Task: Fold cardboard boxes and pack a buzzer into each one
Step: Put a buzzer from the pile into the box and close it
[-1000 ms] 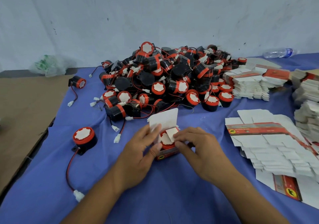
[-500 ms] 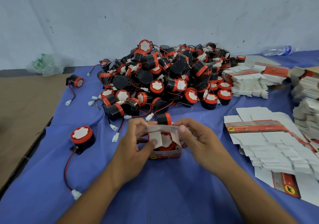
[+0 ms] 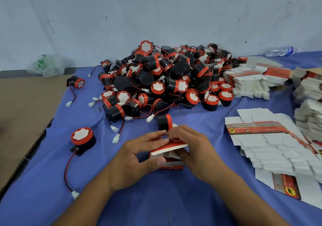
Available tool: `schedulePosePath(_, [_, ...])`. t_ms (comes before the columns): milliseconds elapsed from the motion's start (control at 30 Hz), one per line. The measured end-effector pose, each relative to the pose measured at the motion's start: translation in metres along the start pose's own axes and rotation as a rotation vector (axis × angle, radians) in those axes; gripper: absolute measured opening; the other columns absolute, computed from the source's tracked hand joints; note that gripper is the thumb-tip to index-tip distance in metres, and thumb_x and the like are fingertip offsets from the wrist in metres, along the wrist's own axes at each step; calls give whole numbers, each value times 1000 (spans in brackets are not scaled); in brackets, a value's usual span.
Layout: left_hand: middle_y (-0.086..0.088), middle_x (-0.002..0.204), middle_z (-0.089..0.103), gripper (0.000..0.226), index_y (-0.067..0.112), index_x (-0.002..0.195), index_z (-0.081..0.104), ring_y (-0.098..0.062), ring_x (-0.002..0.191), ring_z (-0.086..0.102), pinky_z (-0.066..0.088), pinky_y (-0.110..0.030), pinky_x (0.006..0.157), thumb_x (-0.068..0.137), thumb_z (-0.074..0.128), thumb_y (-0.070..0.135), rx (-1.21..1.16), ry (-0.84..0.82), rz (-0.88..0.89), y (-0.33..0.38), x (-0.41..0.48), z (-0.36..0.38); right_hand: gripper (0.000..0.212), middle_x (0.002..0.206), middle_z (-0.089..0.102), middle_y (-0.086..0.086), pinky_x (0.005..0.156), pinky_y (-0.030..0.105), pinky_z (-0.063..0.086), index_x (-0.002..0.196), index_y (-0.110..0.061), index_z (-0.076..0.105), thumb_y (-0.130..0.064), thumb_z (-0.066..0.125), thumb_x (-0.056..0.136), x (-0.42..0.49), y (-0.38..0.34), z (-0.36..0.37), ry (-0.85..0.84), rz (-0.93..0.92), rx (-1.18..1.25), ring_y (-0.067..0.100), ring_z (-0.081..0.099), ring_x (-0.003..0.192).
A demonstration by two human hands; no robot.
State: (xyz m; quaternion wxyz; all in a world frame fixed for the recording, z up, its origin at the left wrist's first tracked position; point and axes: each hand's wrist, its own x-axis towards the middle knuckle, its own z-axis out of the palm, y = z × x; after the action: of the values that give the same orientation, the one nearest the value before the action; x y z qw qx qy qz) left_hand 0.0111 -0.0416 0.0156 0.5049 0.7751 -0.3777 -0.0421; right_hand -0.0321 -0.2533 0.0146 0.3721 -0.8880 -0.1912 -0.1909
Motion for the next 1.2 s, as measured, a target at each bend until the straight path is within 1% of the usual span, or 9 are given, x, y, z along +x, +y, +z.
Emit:
schedulePosePath(100, [20,139,54,41,26,123,67,2,129,49,46,-19,101,84,72,39,9,6,-38,-1,-1,1,31,101,66,-6,79,39,51,104,-14,68,-1,69,75,-3,0,-8,-78,30,64,14,62,92])
schedulePosePath(200, [17,140,52,46,23,126,65,6,129,47,42,-14,101,82,70,35,88,14,-29,-2,0,2,47,126,61,-14,99,23,46,127,-24,64,-44,69,85,-9,0,-18,-225,97,70,2,56,117])
schedulePosePath(267, [15,138,54,50,22,129,63,6,128,47,41,-14,102,82,70,37,140,33,-2,-1,1,2,58,137,54,-18,107,18,39,137,-25,58,-56,65,87,-11,0,-22,-251,133,76,-5,47,128])
schedulePosePath(433, [12,129,62,44,19,128,64,3,121,55,46,-25,103,86,66,34,157,73,-2,-1,2,1,34,126,64,-11,100,21,47,129,-18,66,-27,66,97,-8,-3,-20,-160,91,135,2,57,120])
schedulePosePath(600, [10,140,54,41,16,131,62,3,130,47,40,-22,109,92,57,30,194,45,20,-3,2,0,37,143,55,-7,110,24,40,136,-22,62,-29,58,100,-10,1,-14,-166,55,26,-1,47,133])
schedulePosePath(733, [12,146,45,40,14,132,58,3,136,39,33,-19,113,94,57,22,222,4,34,-4,2,-2,39,151,46,-3,113,31,37,141,-23,56,-30,52,103,-16,1,-10,-196,4,-116,12,43,139])
schedulePosePath(933, [0,130,59,32,2,119,67,-22,129,51,35,-17,110,87,68,5,461,72,194,3,2,-3,39,146,52,1,109,31,41,139,-17,59,-28,49,103,-14,-7,-6,-149,-95,-223,20,49,132])
schedulePosePath(1033, [-4,125,63,31,1,114,71,-22,122,57,41,-21,106,83,72,2,521,47,285,7,3,-5,33,133,63,3,101,34,48,127,-9,68,-16,58,97,-14,-9,4,-25,-154,-258,22,59,121])
schedulePosePath(1200, [9,124,65,23,10,104,77,-2,123,55,44,-16,102,84,71,1,346,40,204,8,2,-15,13,108,72,1,82,31,57,98,-5,78,-5,71,86,-13,-9,12,174,-125,-130,14,70,97])
